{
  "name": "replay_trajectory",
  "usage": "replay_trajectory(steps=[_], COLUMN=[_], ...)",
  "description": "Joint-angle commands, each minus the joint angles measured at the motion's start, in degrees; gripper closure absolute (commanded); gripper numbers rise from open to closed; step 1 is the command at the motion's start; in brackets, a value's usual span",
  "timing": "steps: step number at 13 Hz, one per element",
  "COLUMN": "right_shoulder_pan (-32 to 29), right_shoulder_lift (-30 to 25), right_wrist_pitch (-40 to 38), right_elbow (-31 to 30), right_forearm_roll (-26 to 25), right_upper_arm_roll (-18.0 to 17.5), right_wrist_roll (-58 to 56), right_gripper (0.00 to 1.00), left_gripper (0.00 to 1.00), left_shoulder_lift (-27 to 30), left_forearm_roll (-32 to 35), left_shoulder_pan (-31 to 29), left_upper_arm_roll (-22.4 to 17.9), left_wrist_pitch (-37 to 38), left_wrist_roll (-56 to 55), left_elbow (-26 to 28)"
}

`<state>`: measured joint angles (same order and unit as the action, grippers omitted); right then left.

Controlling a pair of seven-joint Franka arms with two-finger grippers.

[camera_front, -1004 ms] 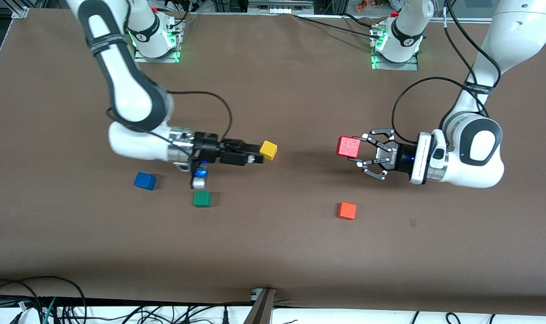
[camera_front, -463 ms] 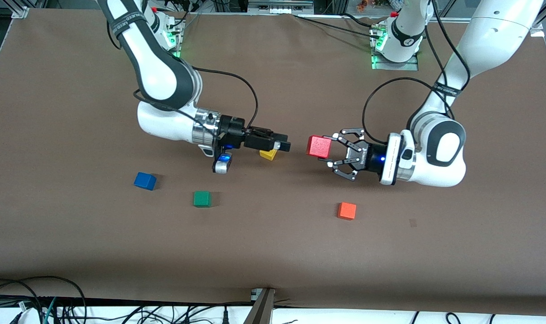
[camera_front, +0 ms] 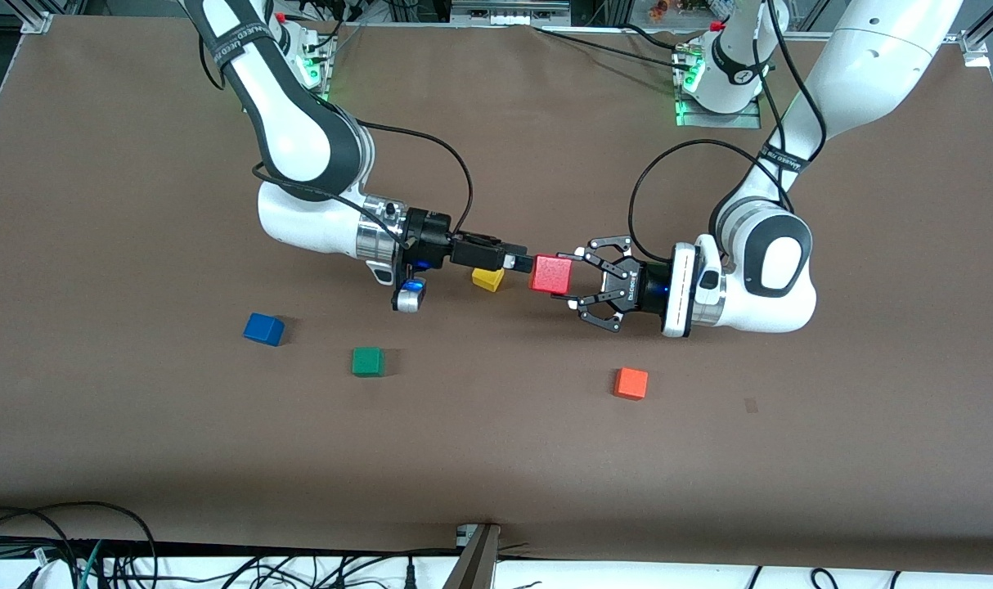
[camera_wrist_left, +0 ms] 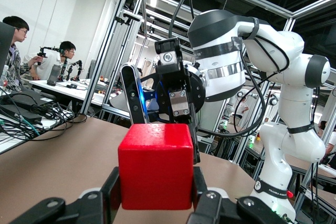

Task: Pass red block to right arm, stack on blue
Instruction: 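Close the right gripper on the red cube held by the left gripper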

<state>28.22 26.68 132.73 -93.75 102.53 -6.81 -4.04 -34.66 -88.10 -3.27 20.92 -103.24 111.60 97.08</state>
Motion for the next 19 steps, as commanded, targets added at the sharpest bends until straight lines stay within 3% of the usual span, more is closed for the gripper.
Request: replay_trajectory(steps=[1,13,19], right_shoulder_pan=[0.7,3.25,3.16], right_shoulder_lift=[-0.32,1.26,5.56], right_wrist_pitch=[3.58,7.55,7.72], right_elbow=[-1.43,-0.91,5.14], right_forearm_roll=[1.71,1.71,3.63], right_upper_arm_roll=[-0.4,-0.4,-0.4], right_wrist_roll=[-4.91,-8.44,-7.3], right_gripper=[0.0,0.0,0.01], left_gripper=[1.0,1.0,1.0], left_shoulder_lift=[-2.33,-4.63,-4.28], left_forearm_roll=[-1.46,-1.46,-1.46], left_shoulder_pan=[0.63,0.72,0.63], left_upper_arm_roll=[0.0,0.0,0.09], left_wrist_pitch=[0.06,-0.03,0.58], left_wrist_roll=[1.08,0.9,0.81], left_elbow=[-3.29,-6.02,-5.94])
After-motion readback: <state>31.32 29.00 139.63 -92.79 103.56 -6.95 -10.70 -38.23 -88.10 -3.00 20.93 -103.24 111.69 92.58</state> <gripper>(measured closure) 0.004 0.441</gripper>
